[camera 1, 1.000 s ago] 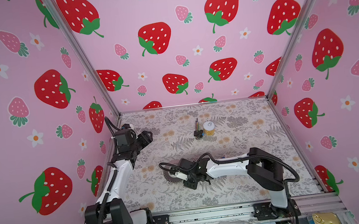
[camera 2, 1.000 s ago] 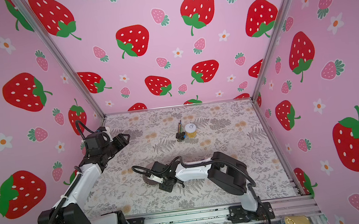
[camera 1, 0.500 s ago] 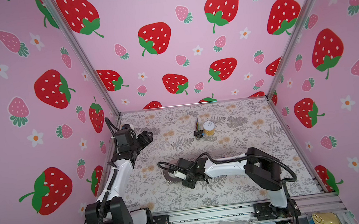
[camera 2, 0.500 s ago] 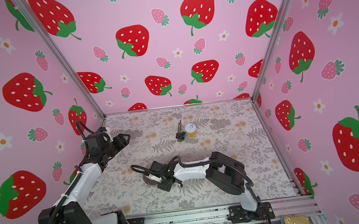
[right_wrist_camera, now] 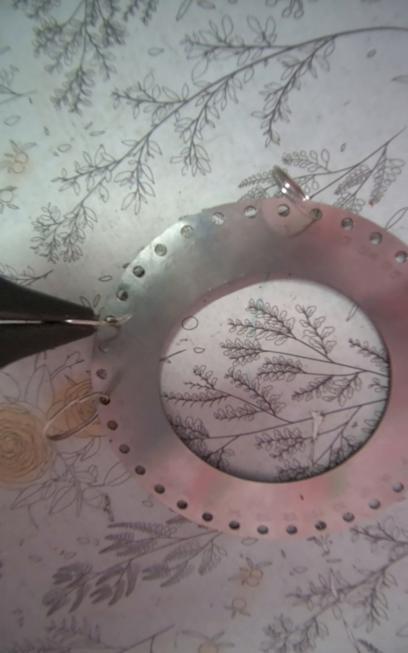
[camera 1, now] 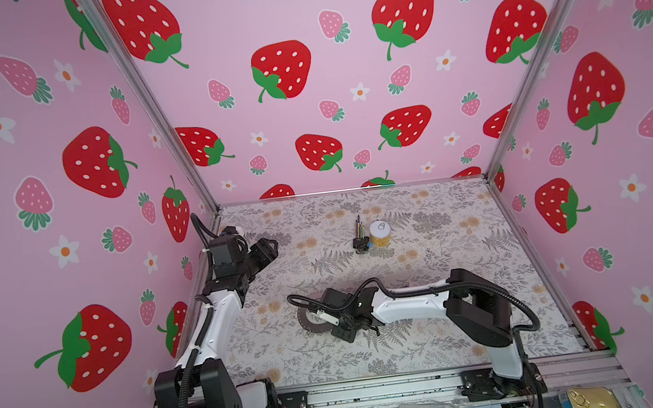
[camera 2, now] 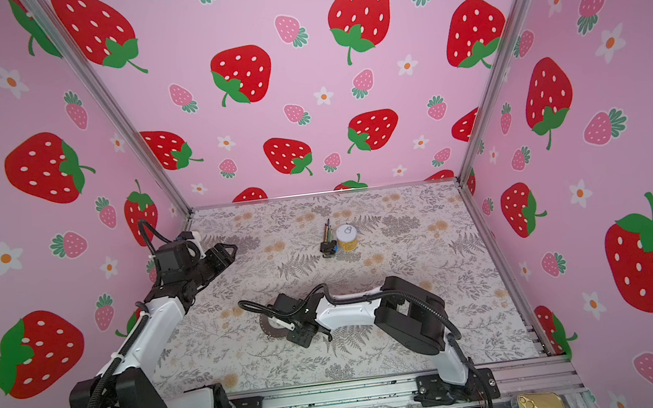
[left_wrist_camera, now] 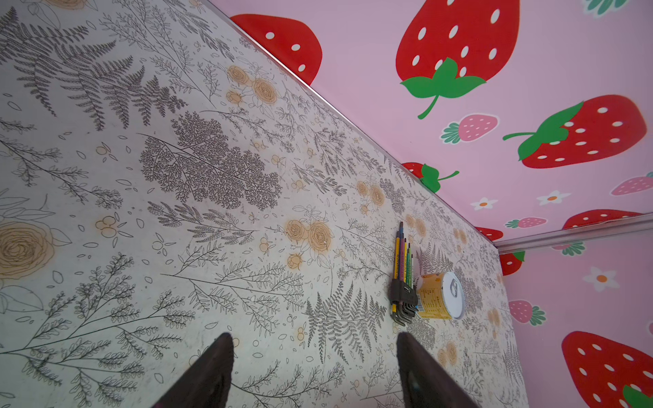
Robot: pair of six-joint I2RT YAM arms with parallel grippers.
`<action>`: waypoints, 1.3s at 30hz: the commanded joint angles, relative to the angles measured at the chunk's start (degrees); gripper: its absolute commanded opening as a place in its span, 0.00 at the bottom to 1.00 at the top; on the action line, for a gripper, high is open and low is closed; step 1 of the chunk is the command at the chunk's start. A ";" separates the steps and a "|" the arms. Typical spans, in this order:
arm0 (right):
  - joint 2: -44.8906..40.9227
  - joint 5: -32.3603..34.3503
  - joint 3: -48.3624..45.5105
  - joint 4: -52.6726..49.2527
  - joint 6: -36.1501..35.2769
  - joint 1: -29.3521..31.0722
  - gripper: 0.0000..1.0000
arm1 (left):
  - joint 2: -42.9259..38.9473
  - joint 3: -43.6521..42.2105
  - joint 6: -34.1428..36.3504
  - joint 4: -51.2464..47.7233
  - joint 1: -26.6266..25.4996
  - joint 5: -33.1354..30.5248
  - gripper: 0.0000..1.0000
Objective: Put the keys on the keyring
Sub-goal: 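Lift the ring plate with the right gripper toward the left gripper, then bring the left gripper to the plate edge while the right gripper holds it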
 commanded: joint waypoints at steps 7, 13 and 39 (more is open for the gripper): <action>-0.72 0.66 -0.95 -3.03 0.36 0.42 0.00 | -0.08 0.11 -1.09 1.45 0.32 1.23 0.74; -9.17 -0.08 -8.53 1.22 -4.54 -1.94 0.00 | -1.02 -0.93 -1.43 5.37 0.38 4.08 0.70; -53.54 -10.03 -30.07 13.68 -31.59 -13.29 0.00 | -13.20 -14.97 37.82 23.83 -29.99 15.92 0.18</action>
